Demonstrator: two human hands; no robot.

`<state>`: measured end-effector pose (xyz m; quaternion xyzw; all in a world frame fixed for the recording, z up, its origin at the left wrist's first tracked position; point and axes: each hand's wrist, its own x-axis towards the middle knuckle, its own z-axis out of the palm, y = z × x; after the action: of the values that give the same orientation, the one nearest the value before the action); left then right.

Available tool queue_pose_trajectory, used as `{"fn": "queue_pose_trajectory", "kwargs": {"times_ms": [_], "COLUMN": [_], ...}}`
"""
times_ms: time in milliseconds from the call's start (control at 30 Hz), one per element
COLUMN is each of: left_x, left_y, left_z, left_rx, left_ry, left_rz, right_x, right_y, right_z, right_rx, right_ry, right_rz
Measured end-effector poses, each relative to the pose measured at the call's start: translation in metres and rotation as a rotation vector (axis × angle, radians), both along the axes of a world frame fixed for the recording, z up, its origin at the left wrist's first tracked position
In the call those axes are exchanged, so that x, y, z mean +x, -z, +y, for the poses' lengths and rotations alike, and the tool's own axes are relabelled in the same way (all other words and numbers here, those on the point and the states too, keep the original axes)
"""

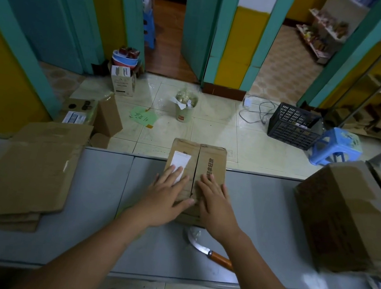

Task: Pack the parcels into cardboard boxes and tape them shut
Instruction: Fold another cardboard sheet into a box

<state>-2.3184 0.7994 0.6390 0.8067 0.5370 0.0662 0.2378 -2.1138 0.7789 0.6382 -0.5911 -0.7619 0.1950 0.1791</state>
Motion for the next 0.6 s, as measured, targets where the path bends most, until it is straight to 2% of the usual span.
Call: {"fn": "queue_pose_trajectory", "kwargs": {"times_ms": [100,167,333,467,533,600], "left_x": [-0.008,-0.016,-0.046,-0.079,-0.101,-0.12], "left_y": [0.003,0.004,-0.001,0.003,0.016,0.032], "left_z": [-0.001,-0.004,-0.005,-0.002,-0.005,-0.015], "left_rx": [-0.074,-0.032,0.058,0.121,0.063,-0.103], "left_ry": [-0.081,-0.109,-0.147,-0.267,-0.356,-0.372], "left_rz": [-0.354,-0.457,-0.462,-0.448,-0.394,-0.219], "right_x": [0.003,0.007,0.015,0.02,0.023,0.026], "right_y": [-0.004,-0.007,-0.012,-0.016,-0.015,-0.012], "right_z": [-0.003,-0.006,-0.014,-0.019,-0.02,-0.022], "right_rx": [-0.044,-0.04,-0.022,0.02,0.028,0.043], "right_ry": [0.089,0.158,0.221,0.229,0.25,0.28], "right_rz": [0.269,0.374,0.452,0.479,0.478,0.468]}}
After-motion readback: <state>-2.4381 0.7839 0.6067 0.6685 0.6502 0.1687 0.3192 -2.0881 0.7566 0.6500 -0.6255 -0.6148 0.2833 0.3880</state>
